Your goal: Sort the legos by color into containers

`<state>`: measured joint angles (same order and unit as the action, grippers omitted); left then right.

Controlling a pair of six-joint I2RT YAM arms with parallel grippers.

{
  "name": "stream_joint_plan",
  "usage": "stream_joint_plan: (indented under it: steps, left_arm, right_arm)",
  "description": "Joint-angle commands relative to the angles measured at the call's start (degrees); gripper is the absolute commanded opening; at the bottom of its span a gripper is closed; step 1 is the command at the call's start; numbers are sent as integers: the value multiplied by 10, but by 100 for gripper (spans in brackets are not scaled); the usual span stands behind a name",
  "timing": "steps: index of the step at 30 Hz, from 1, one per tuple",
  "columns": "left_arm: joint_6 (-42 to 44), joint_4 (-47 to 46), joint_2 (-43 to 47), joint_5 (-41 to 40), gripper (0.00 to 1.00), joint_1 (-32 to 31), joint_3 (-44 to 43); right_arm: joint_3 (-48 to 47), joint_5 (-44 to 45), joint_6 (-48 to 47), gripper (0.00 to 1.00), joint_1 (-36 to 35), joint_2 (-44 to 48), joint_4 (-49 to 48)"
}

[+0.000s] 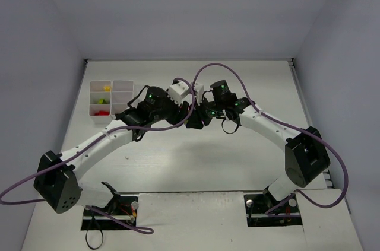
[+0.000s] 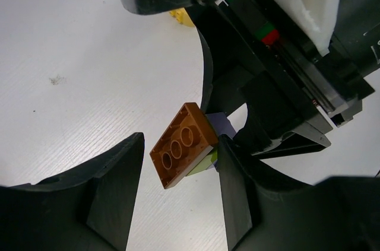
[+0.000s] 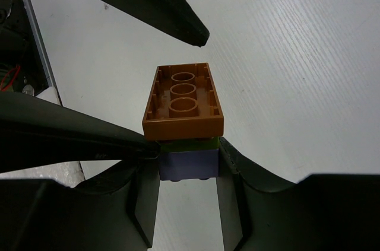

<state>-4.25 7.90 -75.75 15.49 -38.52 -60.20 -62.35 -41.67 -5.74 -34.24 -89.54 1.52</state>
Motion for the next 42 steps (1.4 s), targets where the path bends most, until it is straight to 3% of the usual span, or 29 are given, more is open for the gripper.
stream_joint_plan:
  steps: [1,6,9,11,17,35,42]
  left_arm:
    - [16,-45,5,7,47,-3,-21]
    - [7,-65,-2,-1,45,-3,-18]
    - [2,-69,-6,-12,37,-3,-11]
    - [0,-69,-5,-21,24,-3,-7]
    - [-5,-94,0,-45,11,-3,0]
    - [7,-96,19,-150,6,3,24]
    - [-16,-92,35,-184,7,12,36]
  right_arm:
    - [-11,-22,7,0,-4,29,-18]
    - [-11,-22,9,0,-4,29,-18]
    - [-12,-24,10,0,-4,30,-18]
    - [-11,-23,10,0,-4,31,-18]
    - [-6,-20,11,0,-4,28,-18]
    - [28,-3,13,0,-4,34,-18]
    - [49,152,27,0,-4,22,-18]
